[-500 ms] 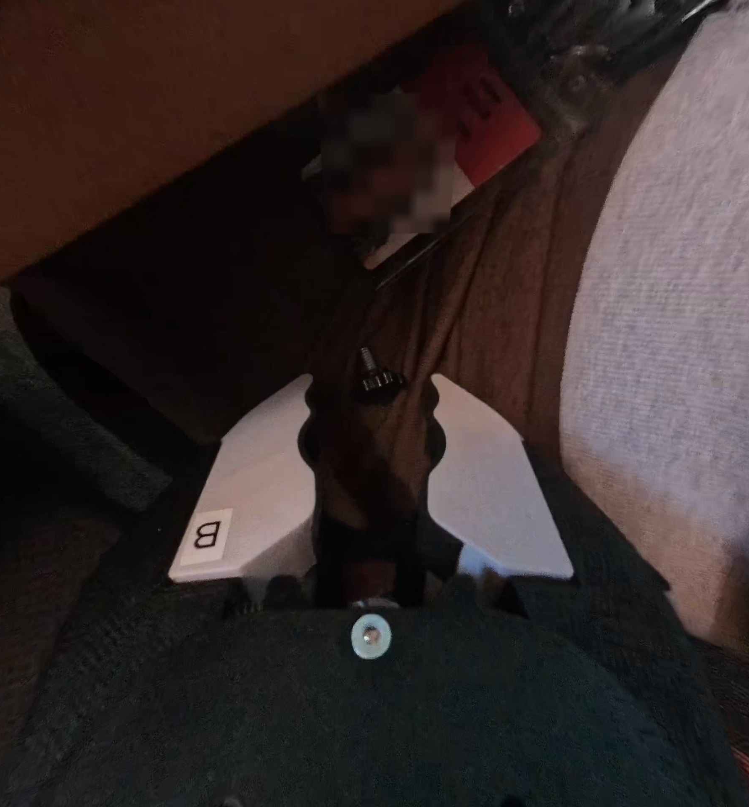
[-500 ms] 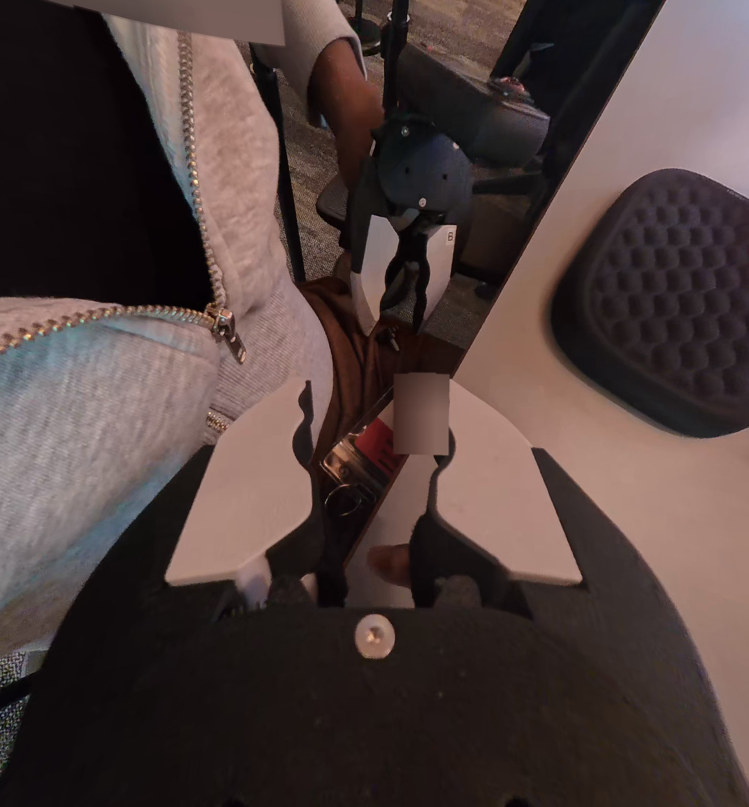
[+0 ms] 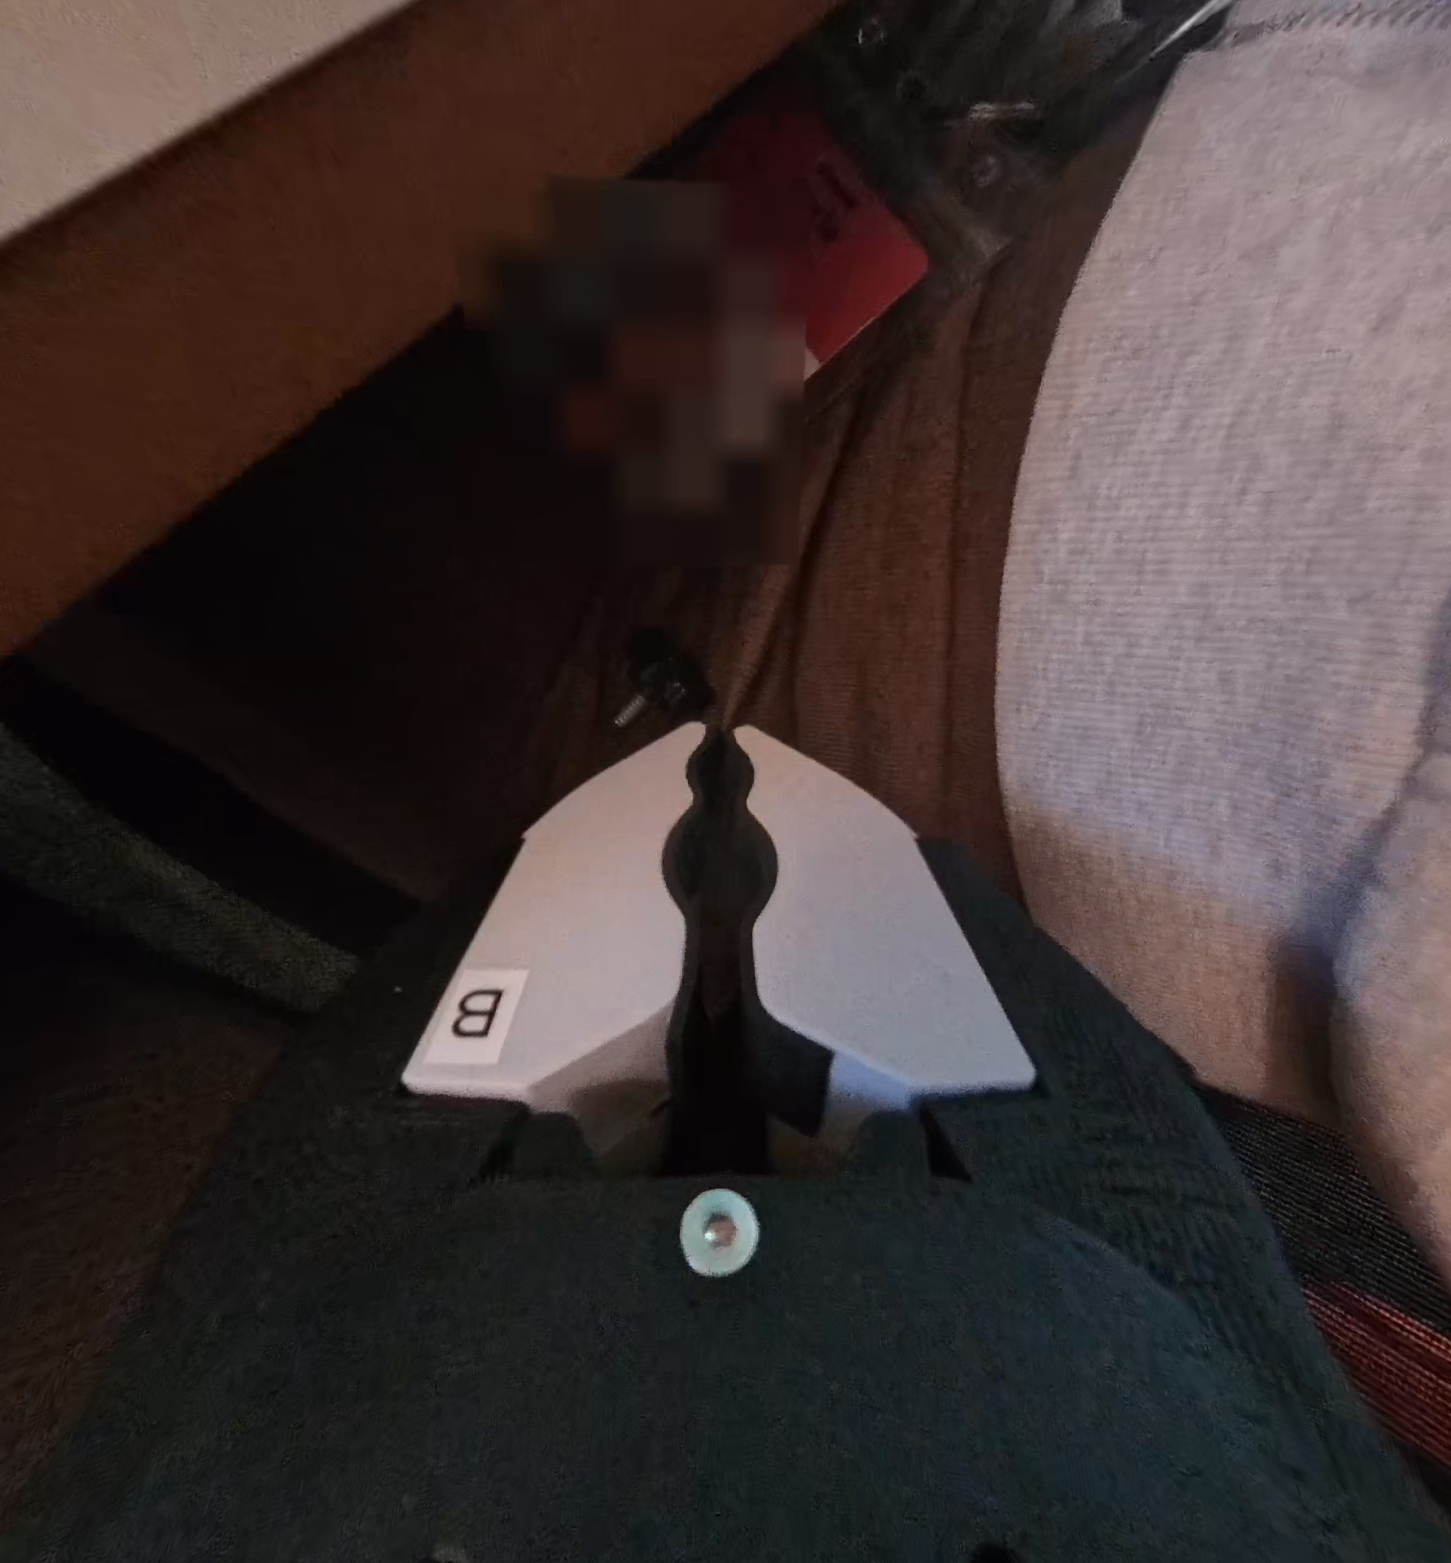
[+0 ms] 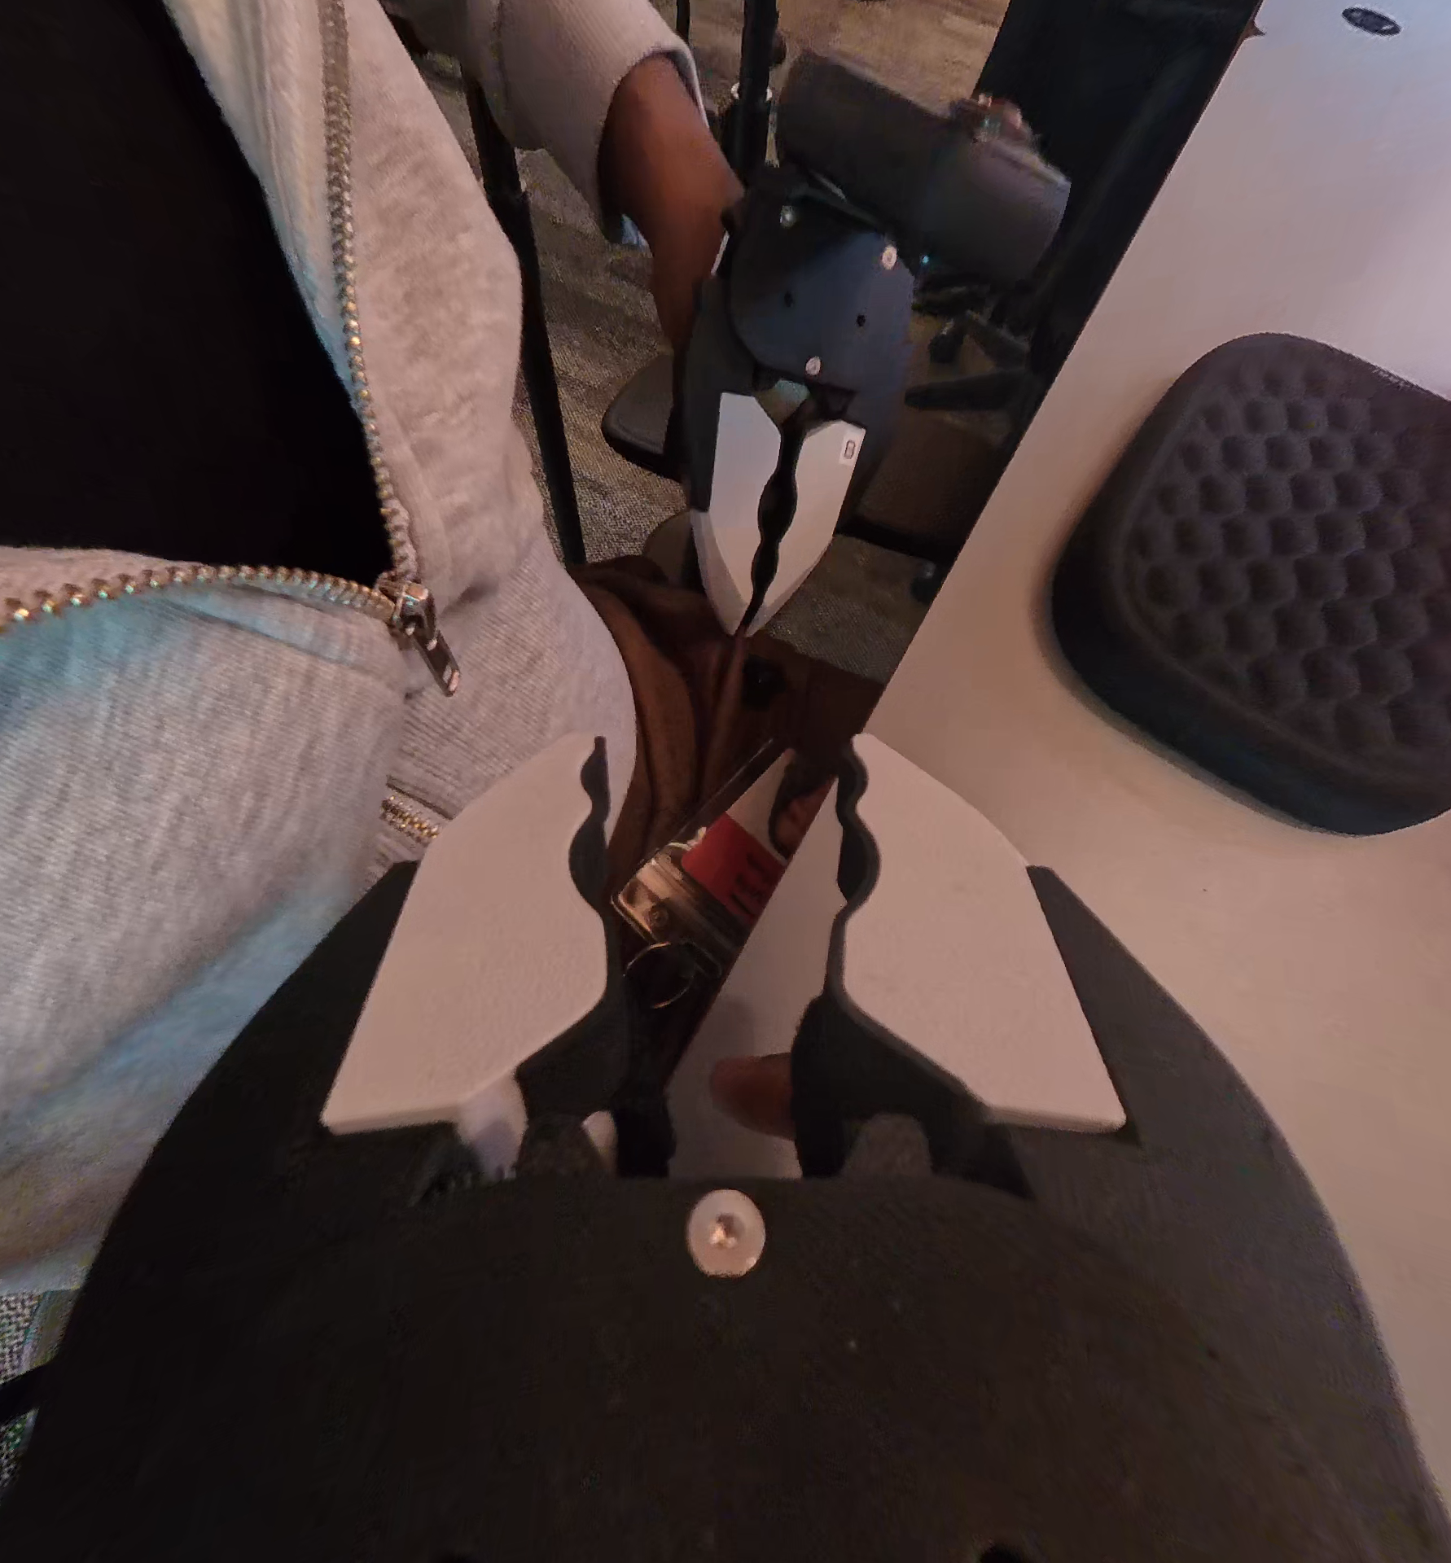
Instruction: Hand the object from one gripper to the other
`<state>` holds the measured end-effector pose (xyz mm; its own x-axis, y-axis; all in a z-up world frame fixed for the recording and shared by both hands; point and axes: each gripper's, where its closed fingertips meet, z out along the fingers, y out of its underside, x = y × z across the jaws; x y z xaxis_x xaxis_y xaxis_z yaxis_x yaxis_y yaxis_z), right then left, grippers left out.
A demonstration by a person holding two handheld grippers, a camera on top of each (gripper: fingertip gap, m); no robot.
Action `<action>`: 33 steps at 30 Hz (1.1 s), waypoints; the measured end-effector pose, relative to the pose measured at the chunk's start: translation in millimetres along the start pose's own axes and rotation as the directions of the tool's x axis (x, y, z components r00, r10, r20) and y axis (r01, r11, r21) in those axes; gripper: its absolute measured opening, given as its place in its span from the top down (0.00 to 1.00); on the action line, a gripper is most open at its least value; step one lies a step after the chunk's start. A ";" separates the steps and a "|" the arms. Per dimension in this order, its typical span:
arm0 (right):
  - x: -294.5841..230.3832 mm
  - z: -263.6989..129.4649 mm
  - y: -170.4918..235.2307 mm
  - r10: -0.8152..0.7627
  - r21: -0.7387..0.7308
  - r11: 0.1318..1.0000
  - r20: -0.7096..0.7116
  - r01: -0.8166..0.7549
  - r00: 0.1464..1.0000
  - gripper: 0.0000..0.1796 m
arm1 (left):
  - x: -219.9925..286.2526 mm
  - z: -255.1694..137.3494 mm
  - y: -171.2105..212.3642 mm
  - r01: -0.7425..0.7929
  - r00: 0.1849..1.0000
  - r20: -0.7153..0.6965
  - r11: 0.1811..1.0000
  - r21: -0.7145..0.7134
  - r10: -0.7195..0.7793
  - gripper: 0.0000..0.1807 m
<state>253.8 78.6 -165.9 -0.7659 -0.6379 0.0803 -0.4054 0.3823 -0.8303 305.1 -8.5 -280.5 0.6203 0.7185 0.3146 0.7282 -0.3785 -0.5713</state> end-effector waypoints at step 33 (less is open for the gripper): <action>4.1 -3.7 -8.2 0.029 0.094 0.995 0.005 -0.030 1.000 0.73 | -3.7 5.5 0.0 0.078 0.997 -0.010 0.996 0.037 -0.078 0.80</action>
<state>252.2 75.3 -156.7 -0.7752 -0.6295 0.0534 -0.3338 0.3364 -0.8806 301.2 -7.9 -285.9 0.5647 0.7399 0.3656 0.7630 -0.2993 -0.5729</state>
